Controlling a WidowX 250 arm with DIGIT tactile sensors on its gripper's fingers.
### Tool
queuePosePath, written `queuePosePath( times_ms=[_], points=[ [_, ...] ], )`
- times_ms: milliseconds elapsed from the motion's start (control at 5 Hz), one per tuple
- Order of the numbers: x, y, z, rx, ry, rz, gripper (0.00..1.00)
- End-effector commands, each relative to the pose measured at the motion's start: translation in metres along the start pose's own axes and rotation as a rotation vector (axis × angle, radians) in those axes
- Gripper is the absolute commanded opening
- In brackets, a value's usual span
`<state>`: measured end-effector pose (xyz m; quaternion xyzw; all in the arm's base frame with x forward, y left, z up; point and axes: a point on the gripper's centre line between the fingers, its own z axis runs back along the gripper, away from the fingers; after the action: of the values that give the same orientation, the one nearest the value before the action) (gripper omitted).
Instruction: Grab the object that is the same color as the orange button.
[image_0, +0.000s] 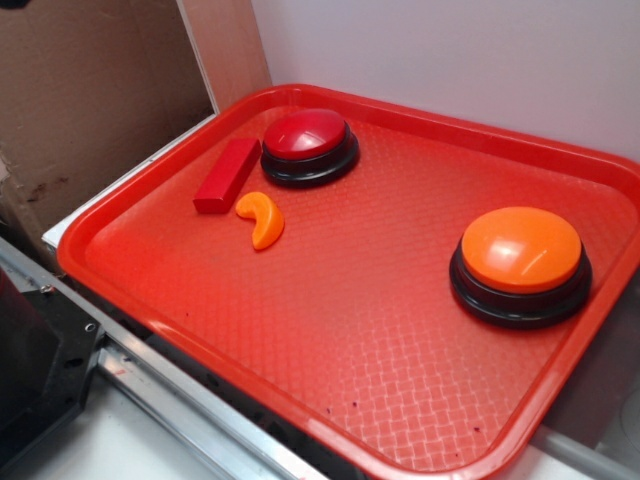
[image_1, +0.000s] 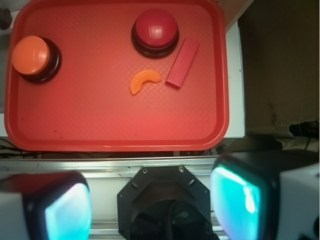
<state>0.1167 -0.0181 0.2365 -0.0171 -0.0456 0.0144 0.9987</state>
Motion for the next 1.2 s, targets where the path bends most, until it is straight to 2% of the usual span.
queuePosePath(
  times_ms=[0,200,400,600,800,1000],
  points=[
    [0.000,0.000,0.000,0.000,0.000,0.000,1.00],
    [0.003,0.003,-0.004,-0.050,-0.019,0.137,1.00],
    [0.010,0.010,-0.018,-0.063,-0.004,0.321,1.00],
    [0.018,0.016,-0.035,-0.109,-0.067,0.550,1.00],
    [0.031,0.023,-0.063,-0.121,-0.116,0.798,1.00],
    [0.048,0.022,-0.092,-0.117,-0.155,0.932,1.00]
  ],
)
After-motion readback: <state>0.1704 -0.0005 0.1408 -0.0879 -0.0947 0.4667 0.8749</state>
